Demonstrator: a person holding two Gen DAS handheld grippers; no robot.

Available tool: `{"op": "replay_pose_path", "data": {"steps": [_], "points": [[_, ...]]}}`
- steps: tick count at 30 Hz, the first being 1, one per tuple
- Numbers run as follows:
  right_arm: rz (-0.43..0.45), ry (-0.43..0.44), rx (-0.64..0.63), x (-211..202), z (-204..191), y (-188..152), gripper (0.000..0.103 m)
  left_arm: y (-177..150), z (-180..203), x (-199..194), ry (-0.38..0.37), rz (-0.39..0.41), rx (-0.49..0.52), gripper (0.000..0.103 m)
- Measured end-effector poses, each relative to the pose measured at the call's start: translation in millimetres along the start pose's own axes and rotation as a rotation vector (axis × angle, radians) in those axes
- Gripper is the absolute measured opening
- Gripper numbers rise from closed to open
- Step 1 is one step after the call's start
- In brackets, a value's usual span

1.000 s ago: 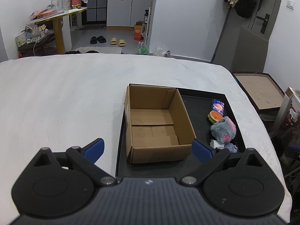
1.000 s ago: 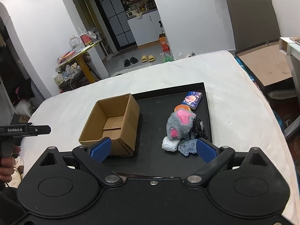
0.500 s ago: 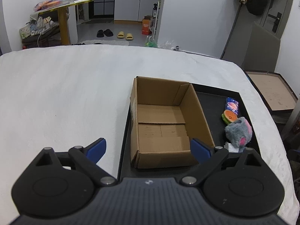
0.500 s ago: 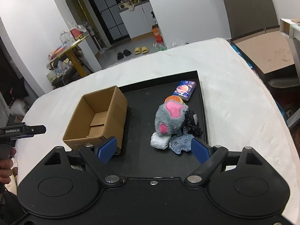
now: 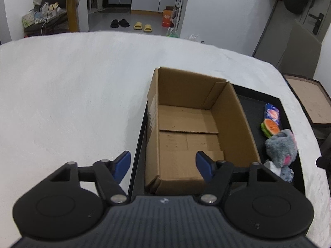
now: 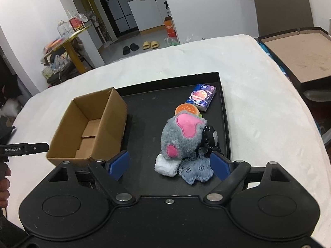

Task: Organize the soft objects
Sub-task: 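Grip the box wall with the left gripper while the right gripper approaches the grey plush, then close the right gripper on the grey plush toy and lift it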

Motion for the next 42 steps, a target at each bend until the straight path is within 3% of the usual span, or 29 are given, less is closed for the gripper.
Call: {"op": "replay_pose_path", "data": {"steps": [9, 22, 37, 38, 41, 42], "points": [[0.029, 0.01, 0.111, 38.3, 6.7, 8.9, 0.084, 4.6, -7.7, 33.3, 0.007, -0.044, -0.014, 0.052], [0.017, 0.009, 0.28, 70.9, 20.5, 8.5, 0.092, 5.9, -10.8, 68.5, 0.031, -0.092, -0.034, 0.016], [0.015, 0.02, 0.407, 98.7, 27.6, 18.3, 0.091, 11.5, -20.2, 74.9, 0.044, -0.096, -0.042, 0.014], [0.013, 0.012, 0.412, 102.4, 29.2, 18.7, 0.086, 11.3, -20.1, 75.0, 0.043, -0.095, -0.041, 0.014], [-0.021, -0.011, 0.433, 113.9, 33.5, 16.9, 0.057, 11.3, -19.1, 74.9, 0.042, -0.089, -0.033, 0.013], [-0.023, -0.007, 0.433, 114.5, 32.9, 15.8, 0.056, 11.2, -18.9, 73.9, 0.042, -0.083, -0.03, 0.013]]}}
Point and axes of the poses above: each gripper's, at about its wrist camera, not at the fingertips, and x roughly the way its jaws point, z to its right, y to its top, the point moved 7 cm from there along x, roughly the way its jaws point, and after that the axes turned 6 degrees about -z, right-handed, at the moved point
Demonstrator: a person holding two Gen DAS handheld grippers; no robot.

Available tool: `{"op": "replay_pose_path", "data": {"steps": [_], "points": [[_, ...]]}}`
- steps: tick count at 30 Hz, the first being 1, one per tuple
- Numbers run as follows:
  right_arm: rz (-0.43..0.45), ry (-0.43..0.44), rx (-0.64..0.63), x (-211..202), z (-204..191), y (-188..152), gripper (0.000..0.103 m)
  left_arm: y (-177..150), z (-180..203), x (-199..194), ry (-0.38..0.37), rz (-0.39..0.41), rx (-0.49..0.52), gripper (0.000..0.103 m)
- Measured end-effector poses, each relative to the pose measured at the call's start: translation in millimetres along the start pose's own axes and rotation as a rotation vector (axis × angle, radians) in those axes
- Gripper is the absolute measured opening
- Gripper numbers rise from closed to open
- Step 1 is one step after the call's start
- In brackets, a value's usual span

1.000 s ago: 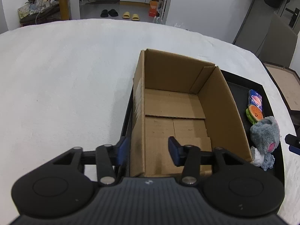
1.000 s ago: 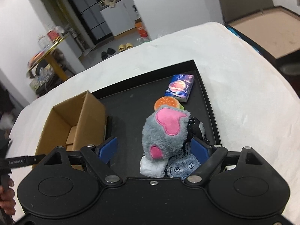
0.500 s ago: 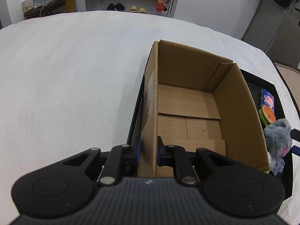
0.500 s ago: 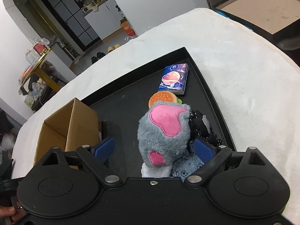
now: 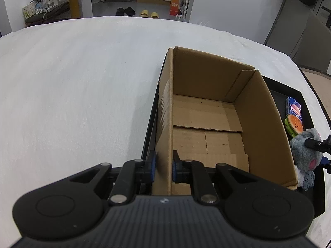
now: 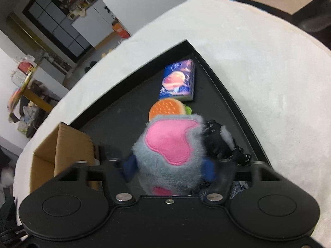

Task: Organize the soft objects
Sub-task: 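Close the right gripper on the grey plush toy and lift it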

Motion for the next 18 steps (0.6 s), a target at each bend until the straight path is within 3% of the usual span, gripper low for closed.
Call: {"op": "replay_pose_path", "data": {"steps": [5, 18], "points": [[0.024, 0.011, -0.034, -12.1, -7.4, -8.3, 0.052, -2.2, -1.4, -2.4, -0.002, 0.011, -0.007, 0.013], [0.111, 0.048, -0.213, -41.1, -56.3, -10.4, 0.052, -0.9, -2.8, -4.1, -0.008, 0.004, -0.007, 0.014]]}}
Point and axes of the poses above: each gripper's, at about its wrist camera, not at the fingertips, and x roughly the way its jaws point, z to its right, y to its top, the point moved 7 cm from there along x, roughly the way its jaws point, and after that the axes turned 6 degrees about -z, right-handed, at the moved point
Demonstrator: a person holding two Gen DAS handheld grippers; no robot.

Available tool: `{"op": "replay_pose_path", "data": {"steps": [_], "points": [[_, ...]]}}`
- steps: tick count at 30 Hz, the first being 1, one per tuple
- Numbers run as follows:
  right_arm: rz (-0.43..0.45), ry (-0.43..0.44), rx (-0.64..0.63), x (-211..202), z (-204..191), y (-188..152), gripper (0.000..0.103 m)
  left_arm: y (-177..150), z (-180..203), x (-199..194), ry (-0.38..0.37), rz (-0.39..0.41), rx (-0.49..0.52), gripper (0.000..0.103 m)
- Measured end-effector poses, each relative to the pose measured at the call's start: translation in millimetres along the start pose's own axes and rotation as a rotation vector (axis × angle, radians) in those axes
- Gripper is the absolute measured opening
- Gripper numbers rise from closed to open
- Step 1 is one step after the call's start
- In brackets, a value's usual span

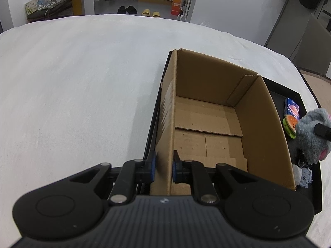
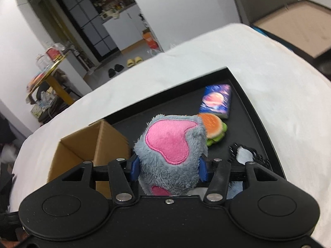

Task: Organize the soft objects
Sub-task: 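Close the right gripper on the grey plush toy and lift it, then carry the grey plush over the box and release it with the right gripper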

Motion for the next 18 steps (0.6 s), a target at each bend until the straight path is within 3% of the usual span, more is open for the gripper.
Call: {"op": "replay_pose_path", "data": {"steps": [18], "points": [[0.08, 0.063, -0.2, 4.8, -69.2, 25.9, 0.052, 1.4, -5.2, 2.4, -0.034, -0.016, -0.004, 0.015]]}}
Point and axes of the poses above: each gripper's, at about its wrist camera, not at the fingertips, and x roughly the way its jaws point, z to its right, y to its top, the point moved 7 cm from there along x, roughly the way its jaws point, and after that the axes turned 6 degrees about -z, right-handed, at the moved point
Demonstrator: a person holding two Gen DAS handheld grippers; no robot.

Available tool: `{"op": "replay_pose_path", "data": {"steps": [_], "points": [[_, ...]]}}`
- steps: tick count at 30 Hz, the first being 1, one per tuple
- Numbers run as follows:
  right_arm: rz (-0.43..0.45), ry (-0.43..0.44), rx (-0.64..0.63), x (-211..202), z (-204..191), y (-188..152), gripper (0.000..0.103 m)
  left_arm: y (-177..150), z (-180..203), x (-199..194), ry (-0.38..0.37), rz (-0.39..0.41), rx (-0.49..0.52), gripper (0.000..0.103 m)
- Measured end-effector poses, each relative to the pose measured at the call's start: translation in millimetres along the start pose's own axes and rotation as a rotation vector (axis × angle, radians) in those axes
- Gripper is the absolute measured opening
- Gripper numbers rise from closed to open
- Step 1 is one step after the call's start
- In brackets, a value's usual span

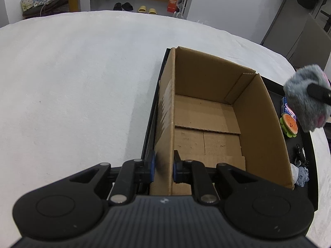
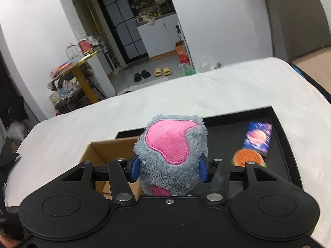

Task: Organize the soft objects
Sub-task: 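Carry the grey plush over the box and release it with the right gripper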

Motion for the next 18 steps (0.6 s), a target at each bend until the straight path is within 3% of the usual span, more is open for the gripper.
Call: {"op": "replay_pose_path", "data": {"steps": [18], "points": [[-0.057, 0.064, -0.153, 18.3, -74.9, -2.8, 0.052, 6.9, -15.2, 3.5, -0.057, -0.027, -0.045, 0.015]]}}
Point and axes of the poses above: each gripper's, at about its wrist camera, not at the fingertips, and x roughly the way its jaws point, z to its right, y to its top, the point moved 7 cm from there along x, roughly the way its jaws point, and after that the axes turned 6 degrees about -z, right-handed, at the moved point
